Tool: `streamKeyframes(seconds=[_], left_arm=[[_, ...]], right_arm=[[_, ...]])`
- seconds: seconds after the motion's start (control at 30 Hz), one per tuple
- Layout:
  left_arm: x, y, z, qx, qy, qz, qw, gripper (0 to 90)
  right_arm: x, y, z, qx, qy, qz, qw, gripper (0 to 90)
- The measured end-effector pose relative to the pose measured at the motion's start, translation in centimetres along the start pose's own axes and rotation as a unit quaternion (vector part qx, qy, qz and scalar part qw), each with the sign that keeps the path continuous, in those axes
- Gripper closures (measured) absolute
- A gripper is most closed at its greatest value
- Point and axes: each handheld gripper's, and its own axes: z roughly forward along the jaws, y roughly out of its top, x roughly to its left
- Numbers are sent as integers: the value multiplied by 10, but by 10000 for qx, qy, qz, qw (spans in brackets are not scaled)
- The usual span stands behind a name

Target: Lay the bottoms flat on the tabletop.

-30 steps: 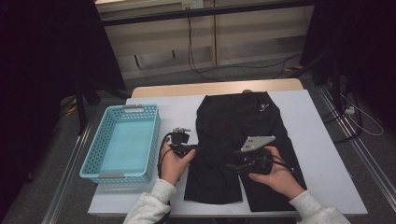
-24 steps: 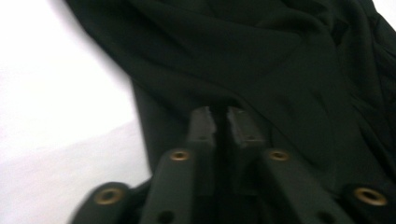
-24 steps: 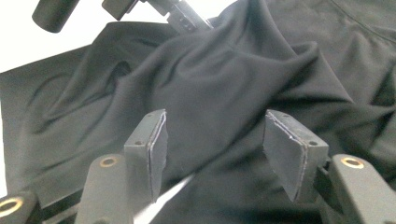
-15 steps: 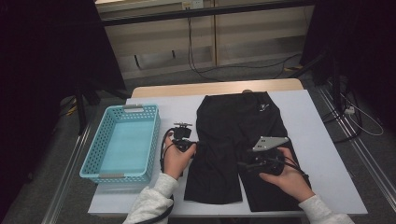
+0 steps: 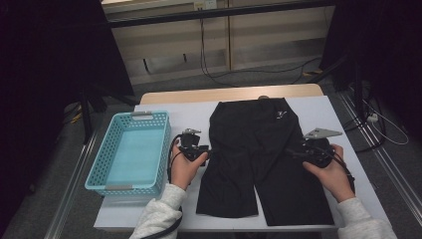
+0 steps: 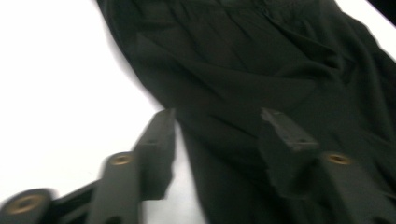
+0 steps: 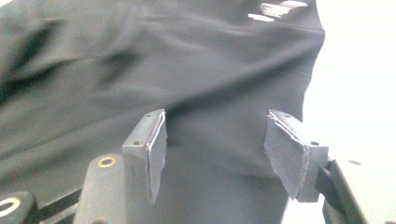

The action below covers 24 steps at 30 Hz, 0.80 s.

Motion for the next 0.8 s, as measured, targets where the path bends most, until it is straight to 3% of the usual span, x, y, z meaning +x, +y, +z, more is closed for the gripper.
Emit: streamKeyframes(seconds=[0.1, 0.2, 0.3, 0.4, 0.47, 0.53, 0.6, 0.7, 0.8], left_arm=[[1, -1, 1, 31, 58, 92, 9999, 374], [2, -1, 2, 87, 60, 191, 9998, 350], [1, -2, 3, 24, 101, 145, 9998, 334], [2, -2, 3, 14, 97, 137, 9999, 320], [2, -2, 3, 10, 90, 150, 9998, 313], [1, -3, 4, -9, 96, 130, 9999, 313], [1, -2, 4, 1, 87, 139, 9999, 310], [1, -2, 3, 14, 49, 157, 9999, 310], [1, -2, 2, -1, 35, 141, 9999, 306]], right_arm=[[-20, -1, 4, 72, -336, 235, 9991, 433], [-37, -2, 9, 70, -472, 585, 9971, 478], [-46, -3, 17, 271, -615, 697, 9953, 525], [-52, -7, 27, 343, -421, 914, 9943, 574], [-54, -6, 28, 276, -203, 943, 9950, 660], [-52, -5, 30, 292, -185, 839, 9959, 773], [-53, -5, 32, 266, 11, 845, 9961, 893], [-56, -5, 30, 282, 1, 874, 9958, 900], [-65, -7, 22, 285, 14, 1060, 9940, 900]])
